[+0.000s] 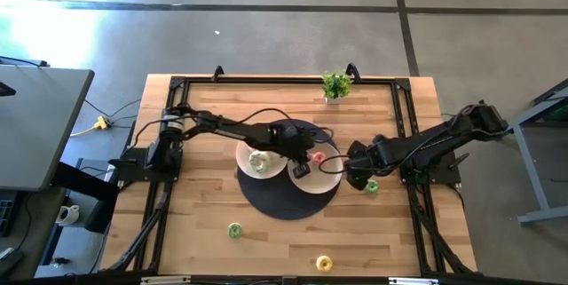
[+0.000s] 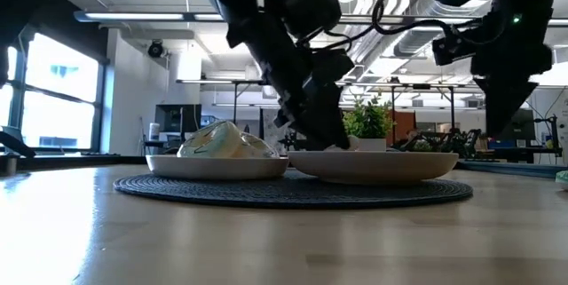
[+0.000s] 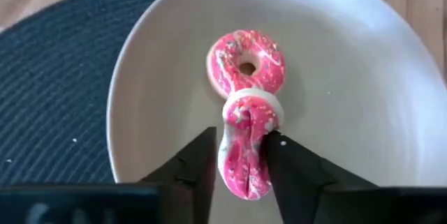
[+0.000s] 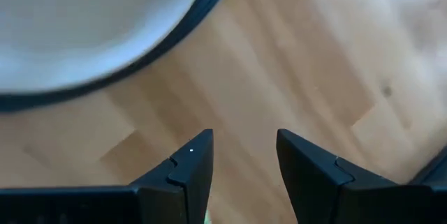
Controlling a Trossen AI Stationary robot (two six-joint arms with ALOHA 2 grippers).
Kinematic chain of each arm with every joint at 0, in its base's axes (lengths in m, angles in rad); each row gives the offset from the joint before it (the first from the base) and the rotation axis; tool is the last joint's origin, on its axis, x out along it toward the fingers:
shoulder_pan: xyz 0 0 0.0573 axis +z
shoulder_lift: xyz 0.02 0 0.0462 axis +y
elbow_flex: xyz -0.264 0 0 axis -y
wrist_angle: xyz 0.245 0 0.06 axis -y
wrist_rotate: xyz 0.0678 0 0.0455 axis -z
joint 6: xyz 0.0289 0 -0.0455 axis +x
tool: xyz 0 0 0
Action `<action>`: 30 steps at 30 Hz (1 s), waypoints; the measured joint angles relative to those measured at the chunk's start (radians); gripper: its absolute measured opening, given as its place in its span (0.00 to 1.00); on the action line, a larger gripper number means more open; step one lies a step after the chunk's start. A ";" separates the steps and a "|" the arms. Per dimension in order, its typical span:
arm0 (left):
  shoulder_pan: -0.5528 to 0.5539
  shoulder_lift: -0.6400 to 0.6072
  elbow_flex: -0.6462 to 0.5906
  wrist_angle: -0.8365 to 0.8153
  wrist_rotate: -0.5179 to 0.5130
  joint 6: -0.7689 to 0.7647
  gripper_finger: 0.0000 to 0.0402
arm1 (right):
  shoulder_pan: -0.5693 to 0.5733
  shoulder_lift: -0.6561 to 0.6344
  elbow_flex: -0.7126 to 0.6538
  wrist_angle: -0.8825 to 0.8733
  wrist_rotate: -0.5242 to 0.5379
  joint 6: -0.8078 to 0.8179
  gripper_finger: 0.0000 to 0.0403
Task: Pick & Place donuts
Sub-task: Put the small pink donut on the light brown plate, then put the right small green donut on the light brown plate
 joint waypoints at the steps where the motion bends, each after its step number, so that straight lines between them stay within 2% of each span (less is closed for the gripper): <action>1: 0.000 0.001 0.011 -0.011 0.000 0.000 0.33 | 0.000 -0.002 0.000 0.000 -0.030 -0.007 0.38; 5: 0.000 0.000 0.024 -0.038 -0.001 -0.001 0.38 | 0.000 -0.006 0.000 -0.003 -0.167 -0.037 0.38; 11: 0.000 0.000 0.023 -0.059 0.008 -0.001 0.39 | 0.001 -0.007 0.000 -0.010 -0.323 -0.029 0.38; 19: -0.008 0.000 0.023 -0.045 0.238 -0.009 0.39 | 0.050 -0.007 0.000 -0.050 -0.332 0.090 0.34; 25: -0.035 0.000 0.022 -0.073 0.309 -0.026 0.39 | 0.124 -0.007 0.000 -0.048 -0.321 0.192 0.33; 30: -0.033 -0.003 0.022 -0.074 0.374 -0.077 0.39 | 0.170 -0.008 -0.013 -0.034 -0.281 0.206 0.33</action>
